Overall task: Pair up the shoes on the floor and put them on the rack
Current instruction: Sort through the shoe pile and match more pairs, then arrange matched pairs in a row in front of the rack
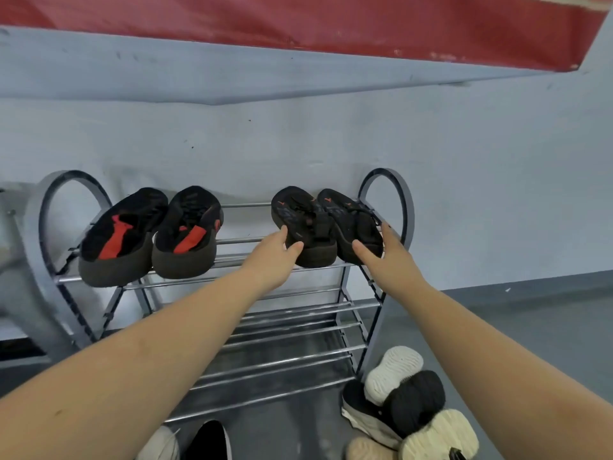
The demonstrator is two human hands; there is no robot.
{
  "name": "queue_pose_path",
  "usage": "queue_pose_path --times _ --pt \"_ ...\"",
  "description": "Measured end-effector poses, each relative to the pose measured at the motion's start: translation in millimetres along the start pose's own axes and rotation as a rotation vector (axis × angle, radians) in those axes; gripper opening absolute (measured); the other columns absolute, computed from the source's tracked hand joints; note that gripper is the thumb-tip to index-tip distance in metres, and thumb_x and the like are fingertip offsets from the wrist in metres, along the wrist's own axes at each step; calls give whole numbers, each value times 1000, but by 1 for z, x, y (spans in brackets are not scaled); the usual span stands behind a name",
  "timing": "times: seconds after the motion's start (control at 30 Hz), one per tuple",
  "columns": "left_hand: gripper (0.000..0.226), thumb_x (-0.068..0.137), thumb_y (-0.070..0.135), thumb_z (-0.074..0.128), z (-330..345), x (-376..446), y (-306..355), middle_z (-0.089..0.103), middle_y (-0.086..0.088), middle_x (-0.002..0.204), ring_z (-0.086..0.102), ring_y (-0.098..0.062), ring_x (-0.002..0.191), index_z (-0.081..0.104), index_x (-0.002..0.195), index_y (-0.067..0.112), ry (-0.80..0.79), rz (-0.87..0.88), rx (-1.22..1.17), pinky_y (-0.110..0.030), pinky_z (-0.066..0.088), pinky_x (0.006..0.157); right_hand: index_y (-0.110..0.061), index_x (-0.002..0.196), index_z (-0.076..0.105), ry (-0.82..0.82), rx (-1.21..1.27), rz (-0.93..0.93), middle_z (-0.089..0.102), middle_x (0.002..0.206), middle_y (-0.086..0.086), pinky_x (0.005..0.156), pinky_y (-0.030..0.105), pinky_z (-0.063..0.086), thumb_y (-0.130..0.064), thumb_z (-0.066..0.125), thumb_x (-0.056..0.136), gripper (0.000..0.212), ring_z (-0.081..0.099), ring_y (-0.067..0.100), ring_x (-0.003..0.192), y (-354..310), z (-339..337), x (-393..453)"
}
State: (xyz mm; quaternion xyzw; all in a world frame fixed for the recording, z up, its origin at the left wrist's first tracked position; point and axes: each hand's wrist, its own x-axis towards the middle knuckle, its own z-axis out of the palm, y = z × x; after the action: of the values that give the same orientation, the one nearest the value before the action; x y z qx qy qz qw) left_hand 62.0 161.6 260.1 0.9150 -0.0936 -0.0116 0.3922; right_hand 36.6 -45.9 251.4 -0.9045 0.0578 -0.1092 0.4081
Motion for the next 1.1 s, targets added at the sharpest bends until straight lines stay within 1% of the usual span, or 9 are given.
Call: queue_pose_path --times 0.07,0.1,0.13,0.2,0.33,0.47,0.6,0.93,1.1 --pt "62 99 37 38 4 -16 -4 16 -4 158 20 -22 144 13 152 18 25 80 200 -35 20 116 -26 152 14 58 -182 -111 24 156 2 114 44 30 -56 50 88 79 28 27 140 4 6 -17" --pt "65 99 38 37 7 -26 -6 6 -3 160 8 -20 147 7 152 18 36 127 302 -34 13 119 -25 153 8 65 -267 -140 15 159 2 114 43 26 -56 49 89 81 22 27 143 5 9 -28" --pt "66 99 39 36 11 -36 -9 -2 -2 160 0 -19 148 3 152 18 44 178 397 -32 8 119 -25 153 4 64 -336 -161 8 161 3 115 42 23 -56 48 90 83 18 26 144 6 14 -39" --pt "67 99 41 34 21 -55 -17 -9 -2 160 -7 -17 148 -1 152 18 27 263 548 -31 4 119 -22 153 1 35 -418 -206 3 161 5 116 38 19 -55 48 90 85 14 25 146 13 23 -61" --pt "69 99 43 33 48 -88 -38 -12 -3 160 -9 -19 148 -4 151 17 -121 309 714 -34 3 119 -20 153 0 -104 -539 -212 2 161 8 117 38 18 -55 46 91 84 10 26 147 34 45 -97" --pt "73 97 47 33 77 -114 -63 -12 -6 159 -9 -22 147 -5 151 16 -287 287 773 -36 0 120 -20 154 -1 -238 -591 -124 1 161 8 116 40 22 -55 46 91 86 9 27 147 58 67 -129" --pt "75 97 50 32 101 -127 -83 -12 -8 159 -9 -23 147 -6 151 15 -415 244 808 -38 0 121 -19 154 0 -317 -625 -32 3 161 9 116 40 25 -55 46 91 86 12 28 146 85 82 -152" --pt "75 97 50 31 151 -113 -99 -10 -9 159 -7 -24 148 -5 151 15 -516 211 826 -37 0 121 -22 153 2 -368 -632 189 7 160 10 112 44 30 -54 46 92 83 16 31 144 152 89 -160" --pt "75 97 50 33 185 -97 -102 -11 -8 159 -7 -24 148 -4 152 16 -572 191 815 -38 0 121 -20 153 3 -411 -642 266 9 160 10 111 42 31 -52 47 92 82 19 31 143 191 91 -154"
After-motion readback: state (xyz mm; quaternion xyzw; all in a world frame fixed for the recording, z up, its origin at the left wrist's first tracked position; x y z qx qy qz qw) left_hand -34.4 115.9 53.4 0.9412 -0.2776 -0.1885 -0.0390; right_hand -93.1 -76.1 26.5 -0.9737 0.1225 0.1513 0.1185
